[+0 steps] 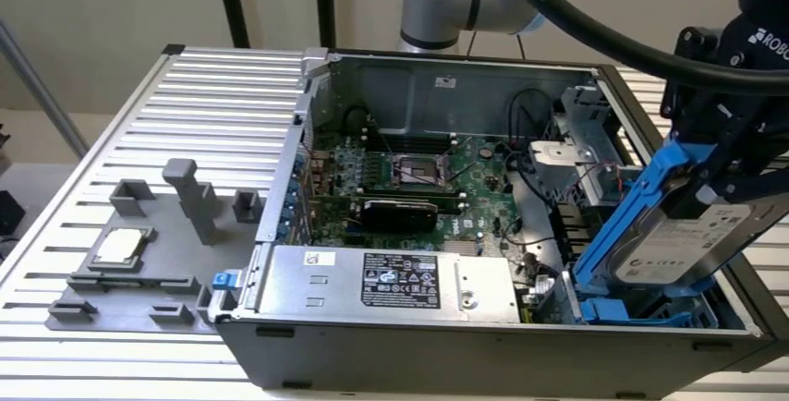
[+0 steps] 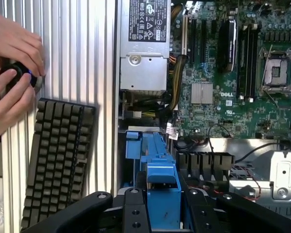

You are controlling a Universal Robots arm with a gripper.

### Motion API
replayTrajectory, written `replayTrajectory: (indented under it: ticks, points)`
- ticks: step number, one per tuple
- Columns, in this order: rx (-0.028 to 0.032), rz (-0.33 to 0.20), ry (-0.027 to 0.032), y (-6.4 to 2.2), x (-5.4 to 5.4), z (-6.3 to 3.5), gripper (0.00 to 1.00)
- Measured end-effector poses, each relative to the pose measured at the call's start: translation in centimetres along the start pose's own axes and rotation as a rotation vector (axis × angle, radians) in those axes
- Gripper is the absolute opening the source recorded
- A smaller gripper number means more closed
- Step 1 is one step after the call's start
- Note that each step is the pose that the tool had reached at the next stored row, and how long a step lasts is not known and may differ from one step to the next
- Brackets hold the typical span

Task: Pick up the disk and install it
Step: 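Insert the disk into the insertion slot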

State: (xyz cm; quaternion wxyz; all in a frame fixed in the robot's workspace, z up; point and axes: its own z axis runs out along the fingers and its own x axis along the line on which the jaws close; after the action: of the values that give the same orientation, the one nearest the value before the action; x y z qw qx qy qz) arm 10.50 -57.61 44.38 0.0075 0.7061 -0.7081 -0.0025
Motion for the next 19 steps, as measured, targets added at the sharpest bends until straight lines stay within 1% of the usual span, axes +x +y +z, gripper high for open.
replayTrajectory:
  ticks: [11,19]
  points:
    - [-0.001,0.0,0.0,-0.21,-0.1,0.91,0.0]
    - [-0.0022,0.0,0.0001,-0.27,-0.4,1.76,0.0]
